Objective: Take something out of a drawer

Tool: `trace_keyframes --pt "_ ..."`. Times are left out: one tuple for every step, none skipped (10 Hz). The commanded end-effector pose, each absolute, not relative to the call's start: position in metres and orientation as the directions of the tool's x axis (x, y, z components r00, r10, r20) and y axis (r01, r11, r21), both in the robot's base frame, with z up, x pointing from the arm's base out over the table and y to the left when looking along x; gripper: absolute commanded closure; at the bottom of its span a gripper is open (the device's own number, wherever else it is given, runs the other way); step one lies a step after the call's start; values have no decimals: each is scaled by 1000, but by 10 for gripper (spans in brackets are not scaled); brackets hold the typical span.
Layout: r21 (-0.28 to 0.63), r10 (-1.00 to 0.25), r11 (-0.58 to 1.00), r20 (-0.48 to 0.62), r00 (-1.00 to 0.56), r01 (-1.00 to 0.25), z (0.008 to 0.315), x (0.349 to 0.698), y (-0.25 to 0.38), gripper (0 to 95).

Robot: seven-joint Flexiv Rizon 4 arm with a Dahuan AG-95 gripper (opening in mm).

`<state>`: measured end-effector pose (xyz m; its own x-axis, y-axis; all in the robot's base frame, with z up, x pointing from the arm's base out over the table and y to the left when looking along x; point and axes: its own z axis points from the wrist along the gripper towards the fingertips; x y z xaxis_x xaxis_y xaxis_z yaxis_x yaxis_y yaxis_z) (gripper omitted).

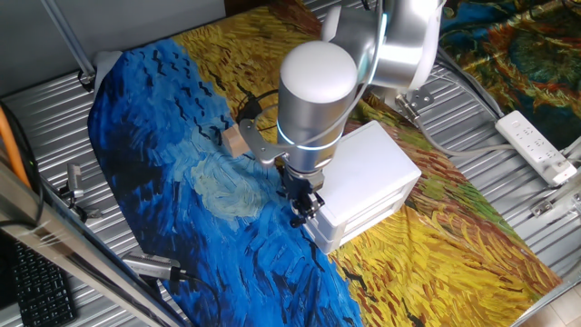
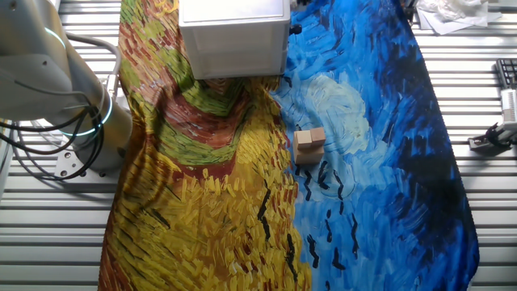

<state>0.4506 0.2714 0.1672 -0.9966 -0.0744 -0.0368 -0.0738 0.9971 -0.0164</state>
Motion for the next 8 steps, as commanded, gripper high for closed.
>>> trace_keyframes --pt "-17 -74 997 -38 -997 -73 166 450 272 570" --pt "-17 -74 997 -39 -996 -74 164 450 273 570" --pt "-17 -74 997 -39 -997 -73 163 450 273 570" --pt "-17 -74 997 -39 -996 -74 161 450 273 570" --pt "-17 -74 997 -40 -996 -73 160 450 272 570" --pt "-17 -74 997 -40 -996 -73 158 450 272 570" --pt "-17 -74 997 -41 -996 -73 157 450 272 760" --pt "-16 -75 997 -42 -996 -74 157 450 272 760"
